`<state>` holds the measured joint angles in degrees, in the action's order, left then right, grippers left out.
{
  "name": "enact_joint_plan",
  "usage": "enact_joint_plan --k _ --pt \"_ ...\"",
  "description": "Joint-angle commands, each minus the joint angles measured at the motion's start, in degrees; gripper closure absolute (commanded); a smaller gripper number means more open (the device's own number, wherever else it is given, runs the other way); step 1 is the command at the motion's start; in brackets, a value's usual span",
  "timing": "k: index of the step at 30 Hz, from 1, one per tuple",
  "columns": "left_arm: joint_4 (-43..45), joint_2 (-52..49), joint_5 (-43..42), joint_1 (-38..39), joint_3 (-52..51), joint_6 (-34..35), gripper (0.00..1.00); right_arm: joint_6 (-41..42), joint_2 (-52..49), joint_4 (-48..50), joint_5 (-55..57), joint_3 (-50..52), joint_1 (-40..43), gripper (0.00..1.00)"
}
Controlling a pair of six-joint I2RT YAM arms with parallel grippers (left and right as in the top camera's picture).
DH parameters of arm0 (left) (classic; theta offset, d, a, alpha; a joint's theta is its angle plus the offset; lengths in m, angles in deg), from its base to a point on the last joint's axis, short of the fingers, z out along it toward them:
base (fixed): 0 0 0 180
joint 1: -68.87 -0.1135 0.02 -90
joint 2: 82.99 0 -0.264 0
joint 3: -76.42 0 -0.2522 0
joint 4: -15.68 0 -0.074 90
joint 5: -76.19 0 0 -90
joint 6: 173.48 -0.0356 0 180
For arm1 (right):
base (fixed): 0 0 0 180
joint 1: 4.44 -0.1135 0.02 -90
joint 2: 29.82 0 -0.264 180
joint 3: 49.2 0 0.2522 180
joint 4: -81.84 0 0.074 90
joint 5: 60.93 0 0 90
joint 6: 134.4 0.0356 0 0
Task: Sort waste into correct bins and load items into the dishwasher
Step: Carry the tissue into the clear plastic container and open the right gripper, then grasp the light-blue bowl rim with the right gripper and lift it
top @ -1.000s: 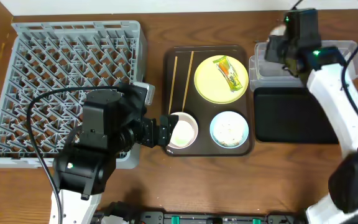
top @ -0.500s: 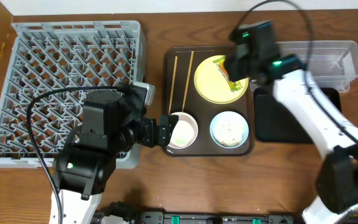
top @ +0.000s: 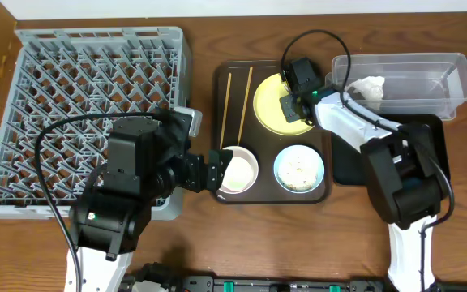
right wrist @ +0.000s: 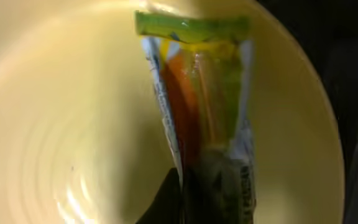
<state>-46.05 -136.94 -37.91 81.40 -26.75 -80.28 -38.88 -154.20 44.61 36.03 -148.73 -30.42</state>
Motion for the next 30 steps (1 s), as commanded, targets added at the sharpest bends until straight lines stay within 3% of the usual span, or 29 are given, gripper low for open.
enact_joint_plan --k 1,6,12,13,14,16,18,21,23,25,28,30 --pt "0.0 0.0 -0.9 0.0 1.3 0.5 0.05 3.8 6.6 -1.2 -4.5 0.3 0.5 0.99" --pt "0.0 0.0 -0.9 0.0 1.3 0.5 0.05 19.1 17.9 -5.3 -3.0 0.3 6.3 0.99" --pt "0.0 0.0 -0.9 0.0 1.3 0.5 0.05 41.6 16.6 -10.8 -2.9 0.3 17.2 0.99" --pt "0.0 0.0 -0.9 0.0 1.3 0.5 0.05 43.8 15.8 -10.5 -3.3 0.3 18.6 0.66" --pt "0.0 0.0 -0.9 0.0 1.3 0.5 0.04 43.8 15.8 -10.1 -4.7 0.3 19.1 0.49" --pt "0.0 0.0 -0.9 0.0 1.3 0.5 0.05 38.9 16.1 -8.5 -9.2 0.3 19.6 0.32" --pt "0.0 0.0 -0.9 0.0 1.3 0.5 0.05 34.0 17.4 -7.7 -12.8 0.3 19.7 0.25" --pt "0.0 0.0 -0.9 0.0 1.3 0.5 0.04 27.3 21.5 -9.9 -15.4 0.3 18.4 0.25" --pt "0.0 0.0 -0.9 0.0 1.3 0.5 0.05 14.9 26.1 -15.1 -21.9 0.3 14.4 0.37" --pt "0.0 0.0 -0.9 0.0 1.3 0.5 0.05 12.0 27.8 -22.1 -24.0 0.3 10.4 0.44" --pt "0.0 0.0 -0.9 0.0 1.3 0.5 0.05 8.9 27.5 -34.2 -23.6 1.2 0.7 0.63" --pt "0.0 0.0 -0.9 0.0 1.3 0.5 0.05 8.5 26.8 -35.3 -22.3 2.8 -4.2 0.63"
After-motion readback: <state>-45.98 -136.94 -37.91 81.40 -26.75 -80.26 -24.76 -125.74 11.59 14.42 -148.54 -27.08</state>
